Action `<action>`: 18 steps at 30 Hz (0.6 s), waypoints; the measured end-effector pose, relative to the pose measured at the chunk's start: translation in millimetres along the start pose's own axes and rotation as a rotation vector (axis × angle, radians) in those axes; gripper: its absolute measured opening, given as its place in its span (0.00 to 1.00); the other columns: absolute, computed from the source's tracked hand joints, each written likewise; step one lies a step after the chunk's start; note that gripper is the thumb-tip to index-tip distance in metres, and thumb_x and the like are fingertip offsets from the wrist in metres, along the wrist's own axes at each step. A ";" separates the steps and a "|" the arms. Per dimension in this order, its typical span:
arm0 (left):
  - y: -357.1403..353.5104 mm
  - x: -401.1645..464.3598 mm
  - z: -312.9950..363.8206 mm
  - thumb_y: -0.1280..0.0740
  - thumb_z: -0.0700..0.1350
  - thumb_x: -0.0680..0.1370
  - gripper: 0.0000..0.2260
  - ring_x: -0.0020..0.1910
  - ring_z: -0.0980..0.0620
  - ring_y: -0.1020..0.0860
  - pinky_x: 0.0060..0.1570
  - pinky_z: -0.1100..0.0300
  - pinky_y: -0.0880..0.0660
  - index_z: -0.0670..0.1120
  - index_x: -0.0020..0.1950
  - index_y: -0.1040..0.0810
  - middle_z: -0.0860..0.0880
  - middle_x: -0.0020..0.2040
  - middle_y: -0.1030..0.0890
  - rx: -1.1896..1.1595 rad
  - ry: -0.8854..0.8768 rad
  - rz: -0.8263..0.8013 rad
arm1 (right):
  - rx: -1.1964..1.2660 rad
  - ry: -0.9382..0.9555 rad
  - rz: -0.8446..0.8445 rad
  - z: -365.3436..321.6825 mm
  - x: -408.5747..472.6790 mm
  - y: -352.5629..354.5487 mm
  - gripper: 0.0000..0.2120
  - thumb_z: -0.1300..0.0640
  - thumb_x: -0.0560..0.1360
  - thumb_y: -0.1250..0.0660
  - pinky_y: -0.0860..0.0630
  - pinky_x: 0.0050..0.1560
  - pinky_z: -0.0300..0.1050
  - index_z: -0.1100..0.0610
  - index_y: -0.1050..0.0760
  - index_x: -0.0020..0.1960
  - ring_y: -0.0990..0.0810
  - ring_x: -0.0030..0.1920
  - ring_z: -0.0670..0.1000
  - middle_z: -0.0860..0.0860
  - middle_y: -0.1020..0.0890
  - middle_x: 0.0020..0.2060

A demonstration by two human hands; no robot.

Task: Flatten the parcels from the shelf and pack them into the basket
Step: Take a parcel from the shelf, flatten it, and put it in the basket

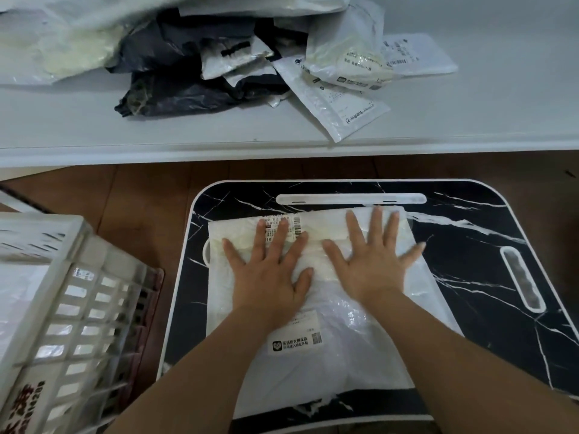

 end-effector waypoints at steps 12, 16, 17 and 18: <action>5.3 -14.0 -5.1 0.70 0.68 0.74 0.28 0.74 0.44 0.72 0.65 0.28 0.65 0.62 0.72 0.72 0.52 0.76 0.71 0.011 -0.083 -0.026 | -0.050 0.103 -0.268 16.3 -99.7 -17.4 0.55 0.14 0.57 0.57 0.66 0.59 0.82 0.40 0.79 0.71 0.85 0.65 0.57 0.51 0.84 0.66; -7.2 -73.0 3.4 0.54 0.73 0.75 0.34 0.76 0.40 0.47 0.62 0.27 0.49 0.58 0.77 0.43 0.45 0.78 0.43 0.000 -0.130 -0.081 | -0.062 0.119 -0.308 11.7 -100.1 -13.3 0.54 0.15 0.58 0.57 0.66 0.58 0.83 0.40 0.80 0.69 0.85 0.65 0.58 0.51 0.84 0.65; -7.5 -81.8 3.9 0.52 0.74 0.74 0.35 0.75 0.40 0.44 0.61 0.28 0.47 0.58 0.76 0.39 0.44 0.77 0.40 0.020 -0.126 -0.115 | -0.069 0.126 -0.330 11.8 -101.0 -11.4 0.54 0.15 0.58 0.57 0.66 0.58 0.83 0.40 0.81 0.68 0.86 0.64 0.58 0.51 0.85 0.64; -5.0 -88.1 3.6 0.51 0.76 0.72 0.37 0.75 0.40 0.46 0.61 0.27 0.47 0.58 0.76 0.40 0.44 0.77 0.41 0.029 -0.132 -0.109 | -0.081 0.142 -0.353 13.8 -103.2 -9.9 0.54 0.15 0.58 0.56 0.66 0.58 0.83 0.40 0.82 0.67 0.86 0.64 0.58 0.51 0.85 0.64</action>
Point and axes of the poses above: each hand's wrist, its own x-axis towards the middle knuckle, its own y-axis out of the back of the hand, z = x × y, the point moved 2 cm from there along x, towards the middle knuckle
